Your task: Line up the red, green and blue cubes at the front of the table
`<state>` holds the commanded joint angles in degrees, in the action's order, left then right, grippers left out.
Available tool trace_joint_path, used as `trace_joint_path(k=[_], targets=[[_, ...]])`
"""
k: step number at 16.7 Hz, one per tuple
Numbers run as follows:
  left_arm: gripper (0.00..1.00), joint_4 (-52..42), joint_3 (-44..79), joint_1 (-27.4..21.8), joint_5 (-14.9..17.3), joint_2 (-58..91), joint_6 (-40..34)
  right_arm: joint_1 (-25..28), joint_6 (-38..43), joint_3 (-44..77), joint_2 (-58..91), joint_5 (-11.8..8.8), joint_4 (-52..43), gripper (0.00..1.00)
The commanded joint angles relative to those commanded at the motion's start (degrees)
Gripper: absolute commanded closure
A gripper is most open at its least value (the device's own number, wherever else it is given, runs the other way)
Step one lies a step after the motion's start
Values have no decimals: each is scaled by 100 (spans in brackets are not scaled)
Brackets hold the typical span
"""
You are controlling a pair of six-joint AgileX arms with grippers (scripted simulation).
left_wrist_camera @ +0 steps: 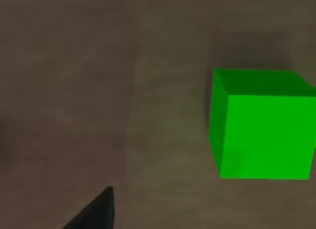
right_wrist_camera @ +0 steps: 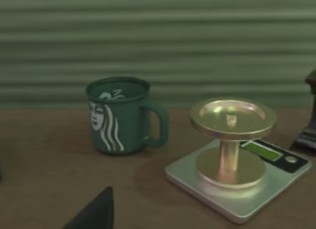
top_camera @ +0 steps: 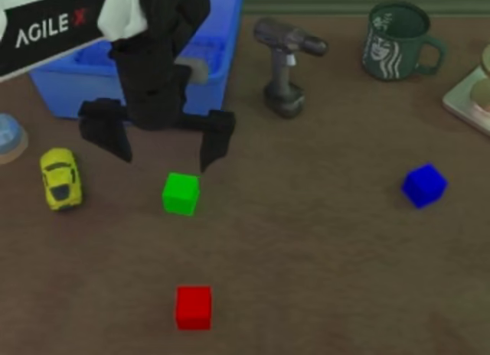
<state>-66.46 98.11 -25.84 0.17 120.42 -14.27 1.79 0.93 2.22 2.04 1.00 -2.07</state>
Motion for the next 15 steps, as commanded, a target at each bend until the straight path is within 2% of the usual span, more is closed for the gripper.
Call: trace_joint_path(k=[3, 8, 15], targets=[[0, -109, 237, -49, -3, 250, -38, -122, -93, -222, -204, -100, 207, 0], [0, -94, 239, -29, -1, 282, -36, -122, -93, -222, -204, -100, 207, 0], [0, 1153, -591, -38, 1, 663, -22, -122, -93, -222, -204, -100, 207, 0]])
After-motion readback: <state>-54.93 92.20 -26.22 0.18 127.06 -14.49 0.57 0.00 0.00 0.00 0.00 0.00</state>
